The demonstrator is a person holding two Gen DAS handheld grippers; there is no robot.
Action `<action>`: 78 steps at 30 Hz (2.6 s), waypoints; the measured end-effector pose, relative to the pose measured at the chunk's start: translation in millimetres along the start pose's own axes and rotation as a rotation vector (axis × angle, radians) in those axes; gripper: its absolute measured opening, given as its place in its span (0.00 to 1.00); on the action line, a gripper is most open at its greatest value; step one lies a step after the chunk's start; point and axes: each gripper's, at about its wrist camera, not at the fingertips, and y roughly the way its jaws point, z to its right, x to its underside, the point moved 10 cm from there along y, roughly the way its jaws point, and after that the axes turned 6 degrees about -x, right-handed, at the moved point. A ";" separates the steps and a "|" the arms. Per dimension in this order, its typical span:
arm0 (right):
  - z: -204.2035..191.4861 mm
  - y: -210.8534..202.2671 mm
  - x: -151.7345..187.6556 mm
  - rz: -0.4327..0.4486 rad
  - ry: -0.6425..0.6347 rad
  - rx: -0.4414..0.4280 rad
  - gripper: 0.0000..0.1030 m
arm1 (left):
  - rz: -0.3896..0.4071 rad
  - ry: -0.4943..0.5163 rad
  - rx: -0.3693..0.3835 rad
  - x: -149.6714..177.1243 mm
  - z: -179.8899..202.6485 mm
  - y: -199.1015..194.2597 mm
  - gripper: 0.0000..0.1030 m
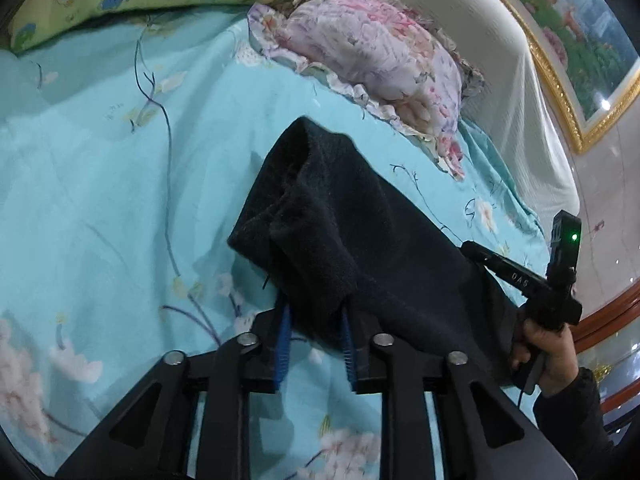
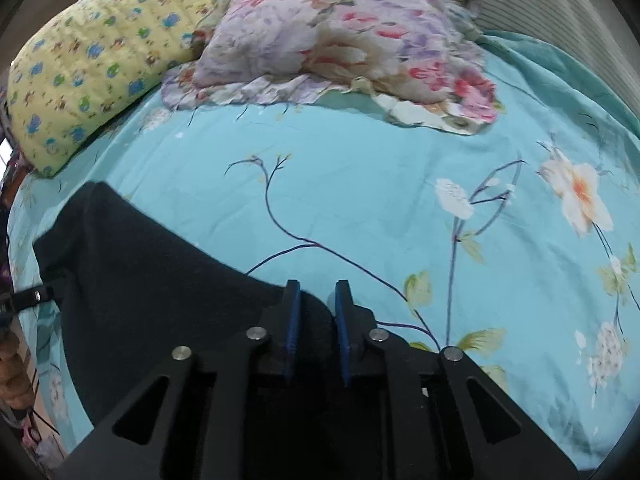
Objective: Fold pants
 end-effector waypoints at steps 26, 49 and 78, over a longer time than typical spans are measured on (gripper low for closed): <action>68.6 -173.4 120.6 0.249 0.397 0.037 0.46 | -0.002 0.312 0.089 17.7 161.6 -11.5 0.50; 186.6 -281.5 240.8 0.469 0.848 0.167 0.57 | -0.226 0.739 0.234 99.8 361.5 68.8 0.61; 250.4 -284.9 277.5 0.620 1.061 0.015 0.10 | -0.497 1.122 0.385 212.6 564.2 162.2 0.64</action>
